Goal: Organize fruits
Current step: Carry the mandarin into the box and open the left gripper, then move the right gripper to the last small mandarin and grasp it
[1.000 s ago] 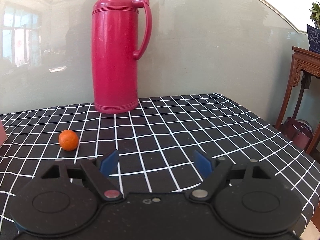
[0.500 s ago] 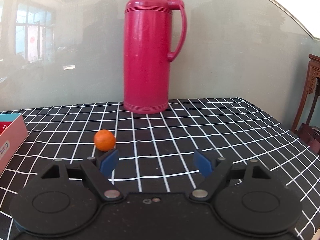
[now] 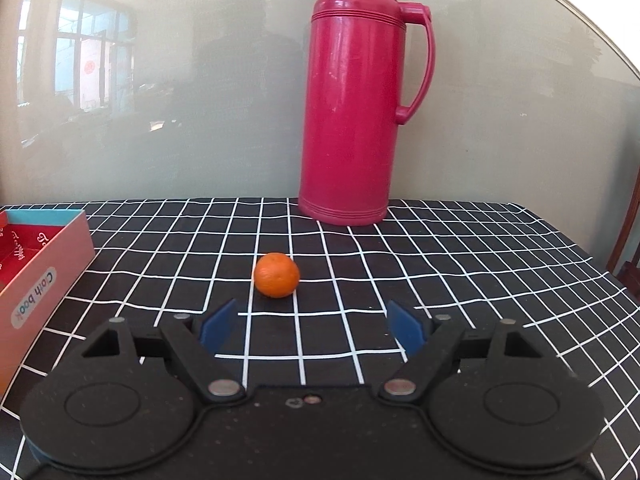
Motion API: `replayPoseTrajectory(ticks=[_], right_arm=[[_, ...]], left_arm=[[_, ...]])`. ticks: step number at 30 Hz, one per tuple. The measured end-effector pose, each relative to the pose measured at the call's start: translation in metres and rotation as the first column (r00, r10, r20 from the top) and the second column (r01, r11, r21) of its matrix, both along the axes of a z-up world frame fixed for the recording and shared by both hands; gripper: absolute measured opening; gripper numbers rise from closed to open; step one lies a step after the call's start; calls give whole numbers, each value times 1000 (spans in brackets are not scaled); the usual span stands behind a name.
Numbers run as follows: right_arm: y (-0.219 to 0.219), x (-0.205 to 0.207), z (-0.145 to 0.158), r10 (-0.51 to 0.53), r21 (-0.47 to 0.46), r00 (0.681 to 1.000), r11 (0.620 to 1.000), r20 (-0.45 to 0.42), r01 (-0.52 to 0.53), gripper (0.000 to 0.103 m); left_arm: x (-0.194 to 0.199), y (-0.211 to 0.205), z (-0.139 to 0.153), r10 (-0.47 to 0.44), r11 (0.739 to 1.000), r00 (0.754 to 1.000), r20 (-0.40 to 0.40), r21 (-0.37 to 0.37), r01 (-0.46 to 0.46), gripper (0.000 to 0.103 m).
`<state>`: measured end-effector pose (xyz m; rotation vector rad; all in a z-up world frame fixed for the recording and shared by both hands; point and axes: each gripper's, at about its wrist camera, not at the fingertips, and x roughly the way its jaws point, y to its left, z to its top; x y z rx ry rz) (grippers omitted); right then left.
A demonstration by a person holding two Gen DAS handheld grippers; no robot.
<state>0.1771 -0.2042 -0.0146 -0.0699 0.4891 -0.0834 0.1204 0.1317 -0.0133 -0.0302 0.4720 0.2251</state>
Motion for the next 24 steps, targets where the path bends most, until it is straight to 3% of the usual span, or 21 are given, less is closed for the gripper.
replayPoseTrajectory(ticks=[6,12,14,16,22,24], right_arm=[[4,0,0,5,0,1000,1000,-2,-5,82],[0,-1,1,-2,3,1000,1000,1,2,82],[-2,-1,1,-6,4,1000,1000,1,6,82],[-5,-1,1,-10,3,1000,1000,1,10,82],[-15,-3,1,-23,0,1000,1000,1,23,83],[-16,-3,0,-24,0,1000,1000,0,24,83]], left_arm=[[2,4,-4,11,1000,1000,-10,-5,-11,31],[-4,1,2,17,1000,999,49,-4,-16,32],[-4,0,3,15,1000,998,56,-5,-15,37],[-3,-2,2,20,1000,998,58,3,-20,48],[-3,-8,4,12,1000,997,74,11,-13,57],[-3,-10,5,9,1000,997,78,15,-10,65]])
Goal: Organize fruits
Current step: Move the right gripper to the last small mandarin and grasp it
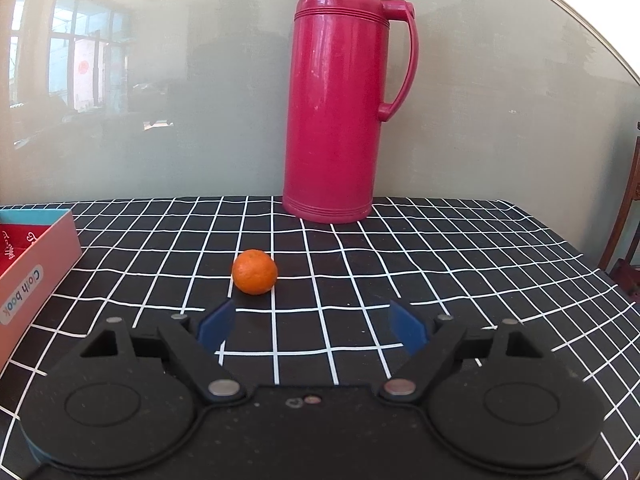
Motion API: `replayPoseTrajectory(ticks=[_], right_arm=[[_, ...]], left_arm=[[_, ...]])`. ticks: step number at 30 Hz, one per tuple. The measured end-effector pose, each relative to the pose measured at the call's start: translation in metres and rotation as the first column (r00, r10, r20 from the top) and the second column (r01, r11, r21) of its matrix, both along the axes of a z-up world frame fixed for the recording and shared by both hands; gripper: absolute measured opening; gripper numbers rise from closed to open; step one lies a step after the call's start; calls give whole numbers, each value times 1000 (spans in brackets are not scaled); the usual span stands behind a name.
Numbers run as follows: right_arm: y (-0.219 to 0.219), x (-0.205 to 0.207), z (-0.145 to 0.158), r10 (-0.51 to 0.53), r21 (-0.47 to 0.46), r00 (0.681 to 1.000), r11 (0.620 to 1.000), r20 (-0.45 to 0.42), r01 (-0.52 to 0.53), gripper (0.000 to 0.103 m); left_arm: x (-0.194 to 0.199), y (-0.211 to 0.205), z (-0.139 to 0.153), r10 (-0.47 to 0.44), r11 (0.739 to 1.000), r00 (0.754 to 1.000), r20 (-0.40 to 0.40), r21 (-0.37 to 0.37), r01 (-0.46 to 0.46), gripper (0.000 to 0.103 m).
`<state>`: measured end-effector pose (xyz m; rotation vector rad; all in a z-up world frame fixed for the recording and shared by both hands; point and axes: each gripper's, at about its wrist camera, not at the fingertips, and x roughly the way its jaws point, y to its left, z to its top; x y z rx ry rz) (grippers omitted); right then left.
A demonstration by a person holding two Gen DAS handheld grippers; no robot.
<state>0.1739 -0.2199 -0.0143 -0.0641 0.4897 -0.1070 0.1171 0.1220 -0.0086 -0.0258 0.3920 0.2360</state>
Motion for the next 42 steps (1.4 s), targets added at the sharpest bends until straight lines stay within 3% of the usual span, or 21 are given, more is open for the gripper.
replayPoseTrajectory(ticks=[4,14,28,42], right_arm=[[-1,1,-1,1,4,1000,1000,-2,0,83],[8,7,-8,19,-7,1000,1000,3,-19,84],[23,29,-10,57,-34,998,998,5,-57,83],[33,74,-19,67,-16,997,998,-22,-68,81]], left_arm=[[-2,-3,1,4,1000,1000,26,13,-5,83],[-4,6,2,24,999,999,39,20,-25,92],[-6,36,-3,128,991,992,18,46,-129,93],[-2,77,-8,312,949,950,-2,40,-312,97]])
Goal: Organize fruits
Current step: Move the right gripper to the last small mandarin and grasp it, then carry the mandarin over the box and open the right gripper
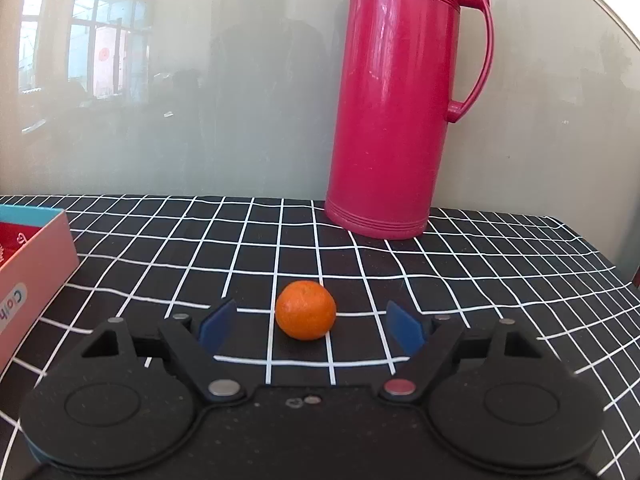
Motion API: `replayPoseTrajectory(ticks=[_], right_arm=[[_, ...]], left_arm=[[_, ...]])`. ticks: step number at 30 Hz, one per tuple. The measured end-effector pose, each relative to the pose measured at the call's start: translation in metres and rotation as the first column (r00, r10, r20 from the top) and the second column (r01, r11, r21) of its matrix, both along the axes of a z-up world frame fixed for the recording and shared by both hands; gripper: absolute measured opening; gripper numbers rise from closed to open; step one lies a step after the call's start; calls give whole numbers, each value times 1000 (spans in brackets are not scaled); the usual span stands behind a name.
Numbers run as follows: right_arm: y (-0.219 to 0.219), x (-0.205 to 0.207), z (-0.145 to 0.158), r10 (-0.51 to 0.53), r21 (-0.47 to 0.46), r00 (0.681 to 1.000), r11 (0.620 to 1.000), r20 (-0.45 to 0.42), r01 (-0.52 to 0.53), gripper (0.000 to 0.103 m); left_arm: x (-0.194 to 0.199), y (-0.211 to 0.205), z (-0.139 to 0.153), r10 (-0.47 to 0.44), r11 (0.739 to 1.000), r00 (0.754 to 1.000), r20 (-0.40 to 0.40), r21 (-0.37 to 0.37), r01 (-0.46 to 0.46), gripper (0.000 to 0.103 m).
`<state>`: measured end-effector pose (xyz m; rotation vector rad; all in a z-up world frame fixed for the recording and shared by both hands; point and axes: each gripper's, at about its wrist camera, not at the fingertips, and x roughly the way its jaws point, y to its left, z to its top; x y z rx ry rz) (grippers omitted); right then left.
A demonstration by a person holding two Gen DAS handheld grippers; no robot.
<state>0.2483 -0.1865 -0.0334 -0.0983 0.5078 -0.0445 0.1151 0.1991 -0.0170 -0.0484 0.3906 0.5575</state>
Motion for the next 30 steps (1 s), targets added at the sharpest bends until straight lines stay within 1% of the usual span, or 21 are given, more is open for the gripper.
replayPoseTrajectory(ticks=[2,9,11,12,13,14,17,24,30], right_arm=[[-1,7,-2,-5,-1,1000,1000,-7,5,74],[-8,32,-16,-14,-14,998,1000,-58,13,66],[-12,39,-18,-16,1,996,1000,-89,17,55],[-13,40,-19,-15,7,995,1000,-94,16,53],[-12,41,-20,-17,5,995,1000,-103,17,42],[-12,42,-20,-18,3,993,1000,-113,18,38],[-9,40,-18,-15,9,993,1000,-118,16,38],[-2,18,-5,14,14,996,1000,-84,-13,38],[6,-3,8,40,22,997,999,-60,-39,38]], left_arm=[[0,8,-1,12,1000,1000,-4,-15,-12,97],[-2,20,-6,32,999,999,-32,-17,-32,99],[-3,22,-6,35,999,999,-31,-24,-35,99],[-3,22,-6,34,999,999,-29,-27,-34,99],[-3,22,-6,34,999,999,-29,-28,-35,99],[-2,22,-6,33,999,999,-30,-26,-34,99],[0,19,-6,32,999,999,-35,-26,-33,99],[-5,15,-6,32,999,999,-31,-31,-33,99],[-10,18,-6,42,997,999,-27,-61,-43,100]])
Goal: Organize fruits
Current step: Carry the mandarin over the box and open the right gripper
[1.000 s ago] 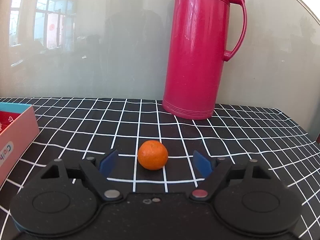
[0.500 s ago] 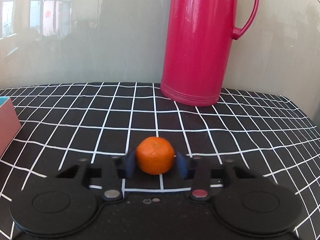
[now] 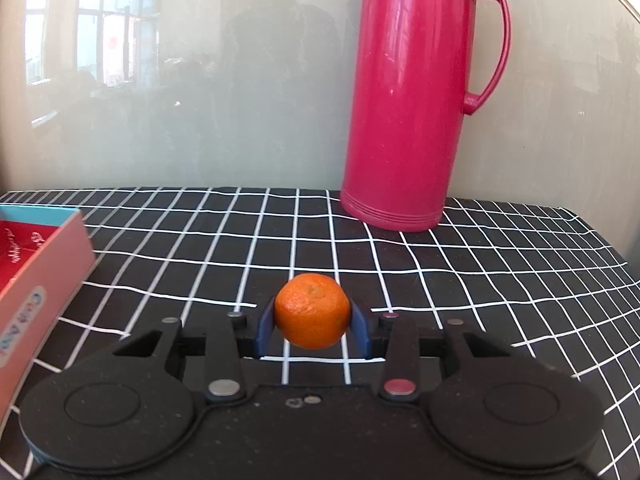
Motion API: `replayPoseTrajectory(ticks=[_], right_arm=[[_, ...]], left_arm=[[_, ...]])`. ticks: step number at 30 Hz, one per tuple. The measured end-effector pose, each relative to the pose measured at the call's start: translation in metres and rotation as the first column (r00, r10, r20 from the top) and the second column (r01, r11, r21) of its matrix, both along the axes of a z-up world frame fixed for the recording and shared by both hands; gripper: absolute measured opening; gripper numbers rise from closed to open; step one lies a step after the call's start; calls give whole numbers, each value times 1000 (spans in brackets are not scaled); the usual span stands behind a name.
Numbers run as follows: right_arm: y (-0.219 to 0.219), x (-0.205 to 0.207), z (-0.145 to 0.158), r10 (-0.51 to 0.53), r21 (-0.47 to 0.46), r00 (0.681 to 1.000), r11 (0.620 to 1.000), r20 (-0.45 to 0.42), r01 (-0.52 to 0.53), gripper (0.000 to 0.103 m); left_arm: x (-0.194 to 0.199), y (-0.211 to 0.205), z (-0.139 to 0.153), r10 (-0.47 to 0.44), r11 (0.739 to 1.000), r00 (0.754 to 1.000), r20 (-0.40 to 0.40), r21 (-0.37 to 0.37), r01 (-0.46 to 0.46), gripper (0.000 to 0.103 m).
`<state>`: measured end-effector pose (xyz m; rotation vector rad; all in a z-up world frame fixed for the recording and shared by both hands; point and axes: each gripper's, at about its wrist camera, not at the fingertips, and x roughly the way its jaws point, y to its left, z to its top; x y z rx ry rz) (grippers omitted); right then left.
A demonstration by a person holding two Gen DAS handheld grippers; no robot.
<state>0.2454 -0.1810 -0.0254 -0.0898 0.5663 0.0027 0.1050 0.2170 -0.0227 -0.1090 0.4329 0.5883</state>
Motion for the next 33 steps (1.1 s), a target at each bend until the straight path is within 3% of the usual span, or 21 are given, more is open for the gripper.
replayPoseTrajectory(ticks=[15,33], right_arm=[[59,-34,23,115,28,992,993,56,-117,38],[162,-55,27,317,43,945,946,76,-321,38]], left_arm=[[-14,9,0,8,1000,1000,24,-27,-8,101],[-26,39,-5,53,998,999,10,-19,-53,101]])
